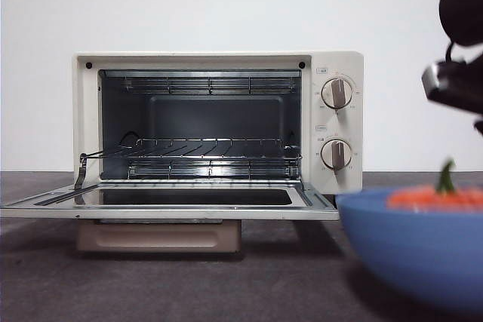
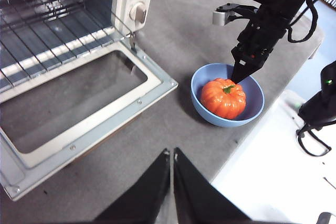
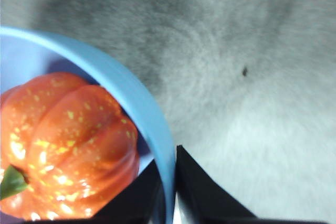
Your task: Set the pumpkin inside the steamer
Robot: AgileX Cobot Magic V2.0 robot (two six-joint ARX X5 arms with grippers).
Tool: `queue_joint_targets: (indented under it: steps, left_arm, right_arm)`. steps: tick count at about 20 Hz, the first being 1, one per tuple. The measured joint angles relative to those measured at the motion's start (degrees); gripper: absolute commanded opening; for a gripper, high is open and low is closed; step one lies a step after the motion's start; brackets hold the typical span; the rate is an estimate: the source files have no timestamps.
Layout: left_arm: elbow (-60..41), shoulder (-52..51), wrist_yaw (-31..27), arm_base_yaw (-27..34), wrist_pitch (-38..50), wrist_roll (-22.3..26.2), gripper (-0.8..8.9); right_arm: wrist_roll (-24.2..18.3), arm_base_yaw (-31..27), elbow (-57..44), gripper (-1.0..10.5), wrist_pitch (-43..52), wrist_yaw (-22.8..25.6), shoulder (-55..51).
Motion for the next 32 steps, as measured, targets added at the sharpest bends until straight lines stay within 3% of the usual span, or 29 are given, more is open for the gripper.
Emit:
queue_joint_targets:
  steps: [6, 13, 23, 32]
  left_arm:
    - [3.0, 0.0, 0.0, 0.0, 1.7, 0.0, 0.17]
    - [5.8, 0.0, 0.0, 0.0, 2.1, 0.0, 0.16]
    - [6.4, 0.0, 0.0, 0.0, 1.7, 0.0, 0.16]
    - [6.5, 0.0, 0.0, 0.0, 1.7, -0.2, 0.17]
  right_arm:
    - [8.6, 2.2, 11.3, 0.1, -0.9, -0.1, 1.3]
    - [21.2, 8.4, 23.1, 0.1, 9.3, -3.0, 14.4]
    - [39.2, 11.8, 40.3, 0.1, 7.5, -2.5, 26.4]
    - [50.8, 13.3, 42.2, 0.1, 11.1, 10.5, 27.4]
